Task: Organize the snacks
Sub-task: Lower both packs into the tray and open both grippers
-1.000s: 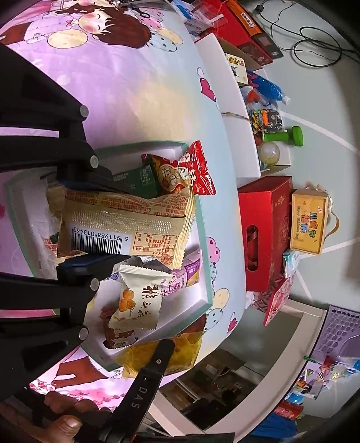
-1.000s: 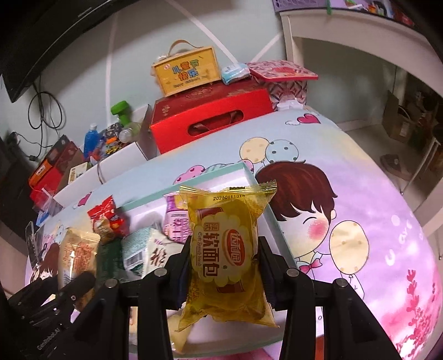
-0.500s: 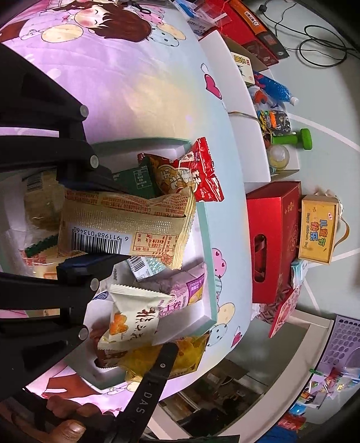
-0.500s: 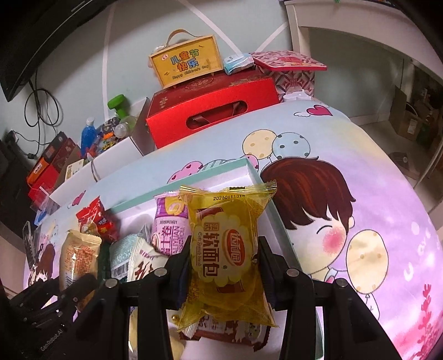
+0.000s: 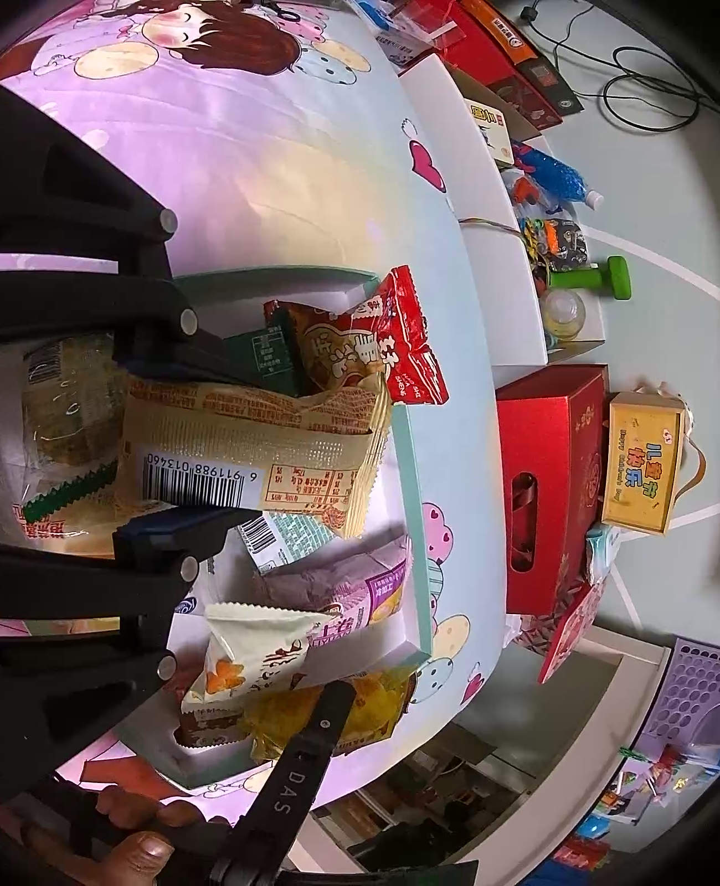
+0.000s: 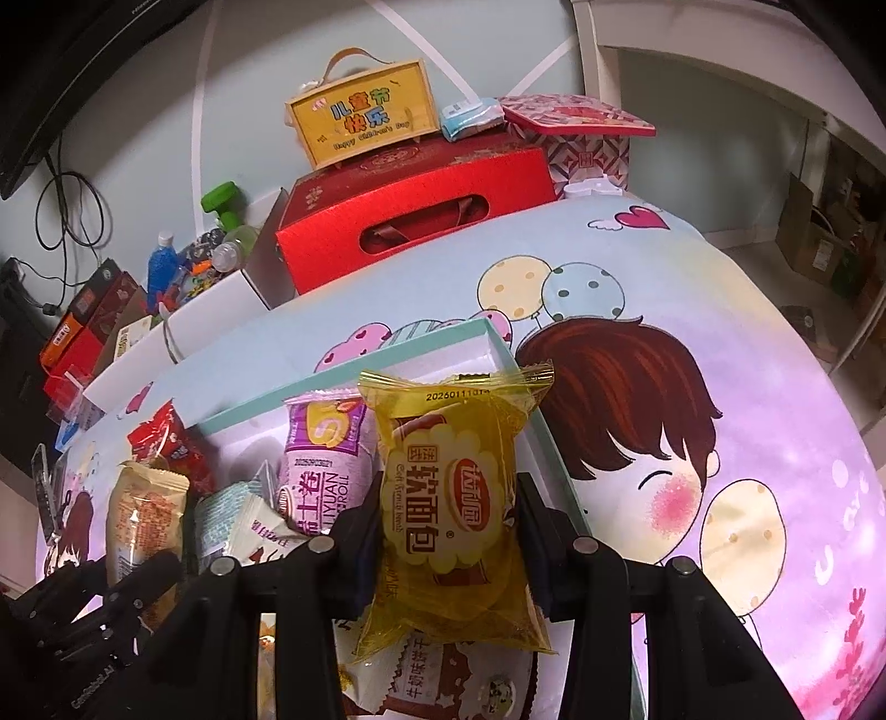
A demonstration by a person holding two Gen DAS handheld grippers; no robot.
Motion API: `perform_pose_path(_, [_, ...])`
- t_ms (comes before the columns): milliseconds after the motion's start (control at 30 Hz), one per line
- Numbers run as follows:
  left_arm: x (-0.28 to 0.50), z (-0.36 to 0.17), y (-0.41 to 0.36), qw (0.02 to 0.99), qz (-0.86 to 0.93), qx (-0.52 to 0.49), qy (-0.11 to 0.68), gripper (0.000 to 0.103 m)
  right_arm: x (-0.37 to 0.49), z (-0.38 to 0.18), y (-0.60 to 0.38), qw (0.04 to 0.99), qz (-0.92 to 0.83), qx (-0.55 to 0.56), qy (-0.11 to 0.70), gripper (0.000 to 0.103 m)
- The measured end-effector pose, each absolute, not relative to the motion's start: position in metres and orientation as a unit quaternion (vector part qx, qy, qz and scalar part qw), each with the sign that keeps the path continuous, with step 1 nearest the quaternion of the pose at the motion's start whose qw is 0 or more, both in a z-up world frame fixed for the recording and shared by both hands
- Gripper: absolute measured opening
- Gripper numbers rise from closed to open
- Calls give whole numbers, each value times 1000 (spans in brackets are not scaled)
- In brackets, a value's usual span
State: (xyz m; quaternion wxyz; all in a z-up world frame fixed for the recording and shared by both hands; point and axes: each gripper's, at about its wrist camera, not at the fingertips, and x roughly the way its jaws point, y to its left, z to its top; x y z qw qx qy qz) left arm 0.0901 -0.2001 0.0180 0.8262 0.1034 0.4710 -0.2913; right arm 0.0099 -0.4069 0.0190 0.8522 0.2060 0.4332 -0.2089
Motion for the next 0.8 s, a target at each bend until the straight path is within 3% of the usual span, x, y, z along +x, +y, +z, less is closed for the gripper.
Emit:
perform_pose_path(67, [90,18,-201,825,-292,103,473,41,11,18,-407,851,-209,205,435,46])
perform_pose_path(167, [89,20,-201,823,-296,103,474,55,12,17,-406,850,-213,199,439,46])
perform_pose_path(333, [85,26,-201,822,-299,107,473,61,11,18,-407,848,-213,204,440,46])
perform_pose_path(433, [84,32,-200,823,-301,105,470,62,11,19,-406,849,-212,200,441,57])
perform_pose_path(733, [83,51,-191,832,-297,94,459,63,10,27,-403,848,-218,192,442,57])
perform_pose_path(767, [83,51,-190,833,-295,93,458,65,10,27,-403,849,-218,191,442,57])
perform_pose_path(800, [85,52,-188,835,-290,94,458,73,10,28,-402,849,-218,189,443,59])
